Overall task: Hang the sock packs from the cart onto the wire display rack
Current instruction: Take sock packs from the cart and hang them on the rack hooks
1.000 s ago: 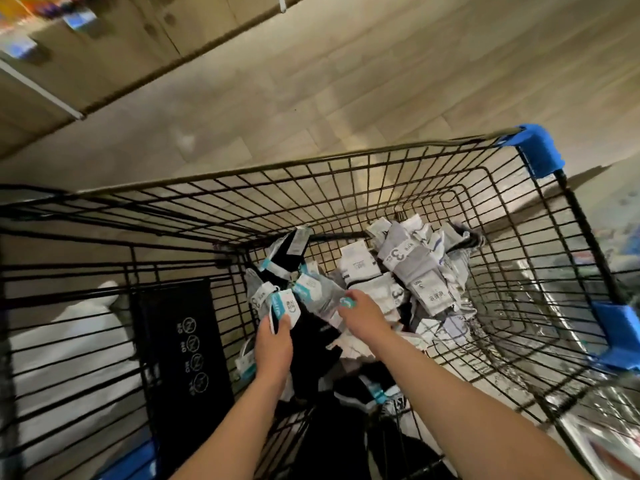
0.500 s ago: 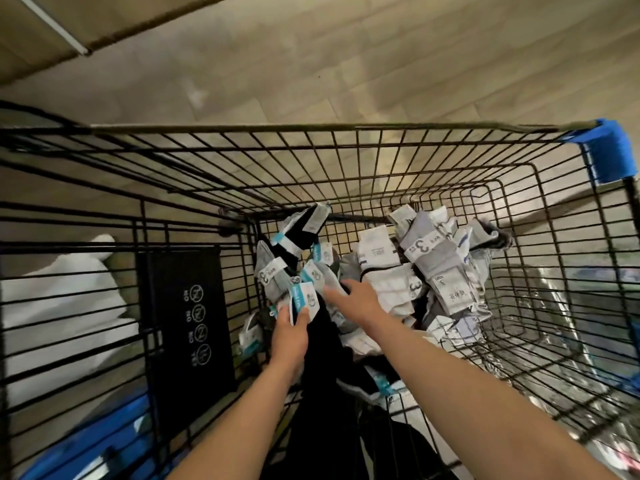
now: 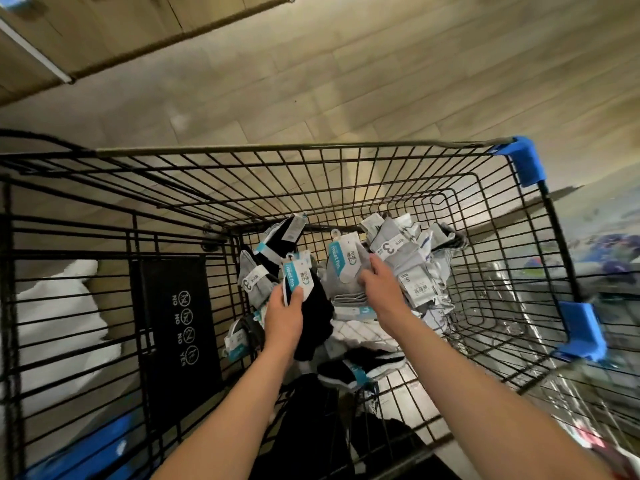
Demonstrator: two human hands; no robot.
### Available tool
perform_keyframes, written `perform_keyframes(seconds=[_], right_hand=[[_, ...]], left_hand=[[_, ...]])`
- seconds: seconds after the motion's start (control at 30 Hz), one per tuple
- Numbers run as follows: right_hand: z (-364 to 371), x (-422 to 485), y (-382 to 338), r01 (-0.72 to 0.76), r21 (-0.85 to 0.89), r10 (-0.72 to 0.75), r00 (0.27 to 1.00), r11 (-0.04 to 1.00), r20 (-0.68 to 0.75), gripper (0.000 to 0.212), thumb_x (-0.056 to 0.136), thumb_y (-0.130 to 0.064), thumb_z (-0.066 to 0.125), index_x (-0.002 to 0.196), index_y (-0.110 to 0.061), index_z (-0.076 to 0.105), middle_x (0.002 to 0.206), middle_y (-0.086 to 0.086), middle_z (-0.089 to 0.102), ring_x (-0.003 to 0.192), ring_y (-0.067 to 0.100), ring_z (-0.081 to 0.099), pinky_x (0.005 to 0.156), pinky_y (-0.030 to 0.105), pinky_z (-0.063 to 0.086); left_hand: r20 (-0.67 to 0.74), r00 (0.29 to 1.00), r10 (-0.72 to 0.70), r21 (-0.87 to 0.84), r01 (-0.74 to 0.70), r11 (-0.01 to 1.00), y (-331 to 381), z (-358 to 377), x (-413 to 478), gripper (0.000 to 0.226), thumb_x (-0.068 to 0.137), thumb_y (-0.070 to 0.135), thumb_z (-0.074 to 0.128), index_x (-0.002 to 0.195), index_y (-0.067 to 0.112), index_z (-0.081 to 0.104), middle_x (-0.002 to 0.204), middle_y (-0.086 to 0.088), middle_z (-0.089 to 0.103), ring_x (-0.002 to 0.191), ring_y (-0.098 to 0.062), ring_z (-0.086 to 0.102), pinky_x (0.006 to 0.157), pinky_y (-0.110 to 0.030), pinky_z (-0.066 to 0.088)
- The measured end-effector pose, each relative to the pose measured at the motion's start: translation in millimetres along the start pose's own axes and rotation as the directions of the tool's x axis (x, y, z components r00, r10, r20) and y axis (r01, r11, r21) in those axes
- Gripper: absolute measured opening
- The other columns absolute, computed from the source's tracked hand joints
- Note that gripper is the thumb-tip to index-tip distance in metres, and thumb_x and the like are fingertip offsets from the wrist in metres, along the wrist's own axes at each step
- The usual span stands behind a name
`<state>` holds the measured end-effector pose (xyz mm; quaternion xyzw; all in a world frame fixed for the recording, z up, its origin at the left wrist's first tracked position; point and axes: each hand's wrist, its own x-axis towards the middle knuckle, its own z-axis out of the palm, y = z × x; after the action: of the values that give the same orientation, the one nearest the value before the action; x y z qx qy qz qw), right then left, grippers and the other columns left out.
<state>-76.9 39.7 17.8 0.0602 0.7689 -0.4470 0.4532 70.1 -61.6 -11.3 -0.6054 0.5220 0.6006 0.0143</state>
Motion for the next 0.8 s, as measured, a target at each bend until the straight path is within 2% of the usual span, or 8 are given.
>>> perform_keyframes(seconds=[0.13,0.27,0.33,0.4,0.47,0.57,0.7,0.8], right_hand=[[-48.5,-45.0,-30.7,0.111,0.088,-0.105,0.992,0.99,-0.076,0.012,0.089,-0.019,0.049,0.095,-0.019,0.059,0.102,0.012,0.066,0.089,0.028,0.059,0.077,0.041,0.049],[-105.4,-106.1,-51.1,0.266,0.076,-0.253,0.957,0.961,-0.143,0.013,0.102,-0.041,0.054,0.101,-0.03,0.061,0.1,-0.001,0.07,0.09,0.023,0.072,0.082,0.048,0.062],[-140.1,-136.2,-50.1,0.362,0.079,-0.326,0.9,0.929,-0.288,0.015,0.103,-0.042,0.052,0.107,-0.029,0.059,0.102,0.0,0.069,0.092,0.02,0.072,0.08,0.045,0.063],[-177.4,-170.6,-45.5,0.446,0.035,-0.387,0.811,0.895,-0.44,0.017,0.105,-0.04,0.048,0.111,-0.024,0.054,0.099,-0.001,0.065,0.086,0.015,0.064,0.074,0.023,0.056],[-213.8,-206.0,-37.1,0.495,0.016,-0.404,0.726,0.869,-0.557,0.015,0.106,-0.037,0.047,0.112,-0.023,0.051,0.094,0.0,0.061,0.083,0.016,0.057,0.066,0.016,0.046],[-260.9,-250.9,-20.1,0.531,0.007,-0.386,0.625,0.847,-0.679,0.014,0.105,-0.036,0.049,0.11,-0.023,0.049,0.088,-0.012,0.059,0.082,0.01,0.059,0.073,0.022,0.045],[-309.6,-293.6,3.6,0.598,0.063,-0.327,0.521,0.799,-0.789,0.01,0.104,-0.032,0.052,0.113,-0.032,0.055,0.098,-0.012,0.064,0.094,0.013,0.065,0.084,0.032,0.053],[-341.5,-317.7,18.2,0.625,0.103,-0.263,0.465,0.773,-0.845,0.019,0.103,-0.031,0.053,0.121,-0.031,0.059,0.108,-0.012,0.066,0.101,0.009,0.065,0.089,0.037,0.056]], left_hand=[[0.085,0.978,0.192,0.034,-0.196,0.98,47.7,21.5,-38.7,0.032,0.099,0.043,0.054,0.127,0.029,0.059,0.117,0.009,0.068,0.109,-0.013,0.064,0.096,-0.043,0.053],[0.207,0.899,0.386,0.038,-0.401,0.915,96.2,61.4,-103.9,0.016,0.102,0.038,0.052,0.113,0.03,0.06,0.103,0.007,0.068,0.094,-0.007,0.066,0.075,-0.024,0.055],[0.259,0.852,0.455,0.037,-0.479,0.877,112.2,85.0,-143.1,0.018,0.101,0.041,0.051,0.112,0.03,0.061,0.103,0.001,0.068,0.093,-0.014,0.066,0.077,-0.032,0.056],[0.292,0.807,0.514,0.056,-0.551,0.833,125.3,109.2,-181.9,0.023,0.1,0.044,0.05,0.112,0.028,0.061,0.103,-0.003,0.066,0.094,-0.02,0.064,0.077,-0.035,0.052],[0.333,0.745,0.577,0.064,-0.629,0.775,136.9,133.6,-222.8,0.023,0.098,0.046,0.051,0.102,0.026,0.06,0.091,0.0,0.062,0.089,-0.024,0.06,0.075,-0.04,0.048],[0.402,0.628,0.666,0.088,-0.751,0.655,149.4,169.4,-279.7,0.016,0.101,0.036,0.052,0.096,0.021,0.058,0.08,0.002,0.052,0.079,-0.021,0.05,0.065,-0.034,0.034],[0.468,0.495,0.732,0.036,-0.838,0.544,155.7,206.4,-331.8,0.022,0.102,0.032,0.051,0.089,0.015,0.056,0.075,0.001,0.05,0.069,-0.017,0.048,0.06,-0.032,0.031],[0.571,0.425,0.702,0.057,-0.874,0.483,162.5,226.8,-366.2,0.017,0.104,0.036,0.048,0.101,0.02,0.054,0.087,0.002,0.06,0.073,-0.012,0.054,0.059,-0.026,0.037]])
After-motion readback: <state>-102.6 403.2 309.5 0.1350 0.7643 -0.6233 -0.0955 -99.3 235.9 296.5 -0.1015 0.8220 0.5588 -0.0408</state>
